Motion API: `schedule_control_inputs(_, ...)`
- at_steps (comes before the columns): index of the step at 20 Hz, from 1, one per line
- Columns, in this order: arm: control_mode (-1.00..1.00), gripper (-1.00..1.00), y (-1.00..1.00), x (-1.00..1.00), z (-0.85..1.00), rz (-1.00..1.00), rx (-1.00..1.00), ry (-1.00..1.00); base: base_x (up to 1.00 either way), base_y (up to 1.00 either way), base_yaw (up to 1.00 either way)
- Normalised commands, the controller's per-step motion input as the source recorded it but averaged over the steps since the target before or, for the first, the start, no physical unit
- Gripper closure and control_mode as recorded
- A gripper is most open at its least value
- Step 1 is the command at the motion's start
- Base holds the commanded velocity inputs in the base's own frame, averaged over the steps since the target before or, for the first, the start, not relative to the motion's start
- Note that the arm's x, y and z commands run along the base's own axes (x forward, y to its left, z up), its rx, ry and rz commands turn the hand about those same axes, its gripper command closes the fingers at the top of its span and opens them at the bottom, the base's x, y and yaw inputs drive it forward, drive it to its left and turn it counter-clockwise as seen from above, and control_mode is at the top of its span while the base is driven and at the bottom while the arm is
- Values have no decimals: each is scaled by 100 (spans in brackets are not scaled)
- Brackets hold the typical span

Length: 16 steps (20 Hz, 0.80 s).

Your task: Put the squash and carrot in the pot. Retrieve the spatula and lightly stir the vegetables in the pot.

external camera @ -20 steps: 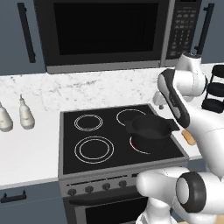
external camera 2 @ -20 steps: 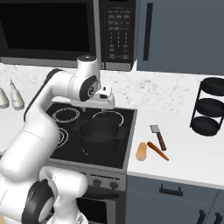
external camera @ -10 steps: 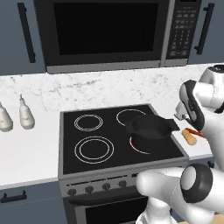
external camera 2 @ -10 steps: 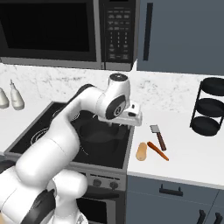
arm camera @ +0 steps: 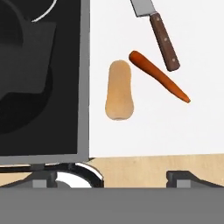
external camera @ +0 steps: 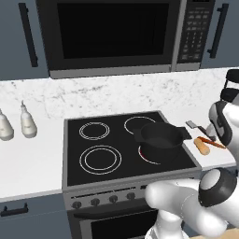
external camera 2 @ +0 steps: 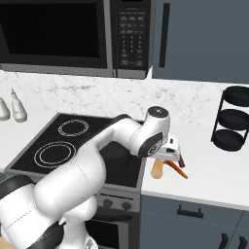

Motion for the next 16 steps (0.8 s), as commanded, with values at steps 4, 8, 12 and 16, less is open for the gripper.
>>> schedule_control_inputs(4, -100, -100, -14, 2, -59, 3, 0, -2, 0, 0, 0)
schedule_control_inputs(8, -100, -100, 0, 1, -54, 6, 0, -8, 0, 0, 0)
schedule_control_inputs(12, -100, -100, 0, 0, -50, 4, 0, -15, 0, 0, 0)
schedule_control_inputs(16, -100, -100, 0, 17, -45, 1, 0, -8, 0, 0, 0)
